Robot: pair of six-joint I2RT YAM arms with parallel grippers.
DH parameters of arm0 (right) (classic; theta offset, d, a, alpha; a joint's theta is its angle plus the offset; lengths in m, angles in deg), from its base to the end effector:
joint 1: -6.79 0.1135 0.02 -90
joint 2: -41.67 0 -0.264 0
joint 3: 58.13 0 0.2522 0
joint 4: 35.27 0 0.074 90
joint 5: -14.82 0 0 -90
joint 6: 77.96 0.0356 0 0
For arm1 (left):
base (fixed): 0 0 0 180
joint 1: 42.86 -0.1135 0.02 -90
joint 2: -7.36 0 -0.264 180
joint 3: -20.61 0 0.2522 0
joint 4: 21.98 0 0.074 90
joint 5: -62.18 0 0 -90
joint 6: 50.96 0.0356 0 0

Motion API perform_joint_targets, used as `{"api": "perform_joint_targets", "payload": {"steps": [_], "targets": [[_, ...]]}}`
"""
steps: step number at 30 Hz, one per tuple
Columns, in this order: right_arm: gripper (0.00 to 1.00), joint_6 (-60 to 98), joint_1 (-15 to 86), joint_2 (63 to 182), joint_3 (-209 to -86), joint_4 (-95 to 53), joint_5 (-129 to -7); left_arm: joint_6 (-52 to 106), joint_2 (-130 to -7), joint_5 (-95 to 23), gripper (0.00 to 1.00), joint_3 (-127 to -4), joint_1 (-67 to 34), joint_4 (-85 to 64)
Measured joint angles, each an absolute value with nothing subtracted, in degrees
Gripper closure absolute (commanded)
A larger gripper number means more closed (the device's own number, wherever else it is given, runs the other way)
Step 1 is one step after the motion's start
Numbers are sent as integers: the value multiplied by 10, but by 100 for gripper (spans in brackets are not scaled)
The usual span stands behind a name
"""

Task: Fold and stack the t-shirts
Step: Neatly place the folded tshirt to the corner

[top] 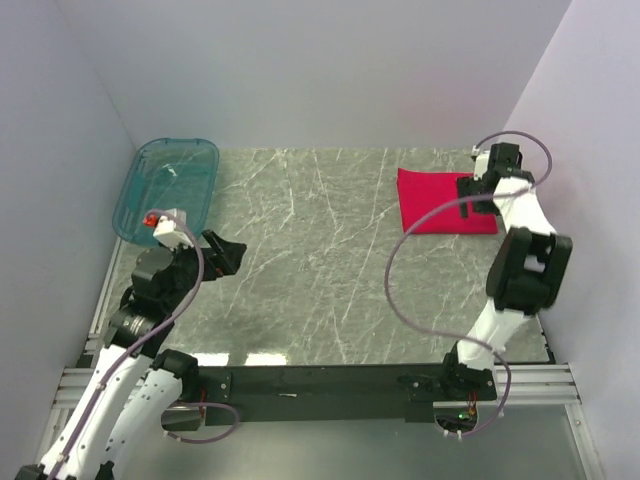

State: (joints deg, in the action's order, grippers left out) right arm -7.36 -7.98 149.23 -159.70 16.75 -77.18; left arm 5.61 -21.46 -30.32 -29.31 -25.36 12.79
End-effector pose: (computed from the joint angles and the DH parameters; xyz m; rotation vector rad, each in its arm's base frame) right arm 0.3947 -0.1054 0.2459 -0.0922 2.6039 -0.2629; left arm 0.1239 -0.0407 0.3057 -0.2262 1.8468 -0.6653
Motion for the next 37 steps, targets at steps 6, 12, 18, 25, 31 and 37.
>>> {"api": "perform_joint_targets", "payload": {"steps": [6, 12, 18, 25, 31, 37], "targets": [[8, -65, -22, 1241, -1392, 72, -724, 74, -318, -267, 1, -316, -258, 110], [0, 14, -46, 979, -1213, -20, -726, 111, -348, -214, 1, -338, -268, 130], [0, 118, -85, 890, -1204, 2, -758, 148, -273, -180, 1, -335, -269, 146], [0, 157, -85, 793, -1163, 24, -795, 162, -216, -179, 0, -329, -269, 165], [0, 166, -85, 757, -1163, 35, -805, 169, -206, -179, 1, -327, -269, 168], [0, 166, -85, 755, -1163, 52, -803, 172, -205, -182, 1, -326, -269, 169]]}}
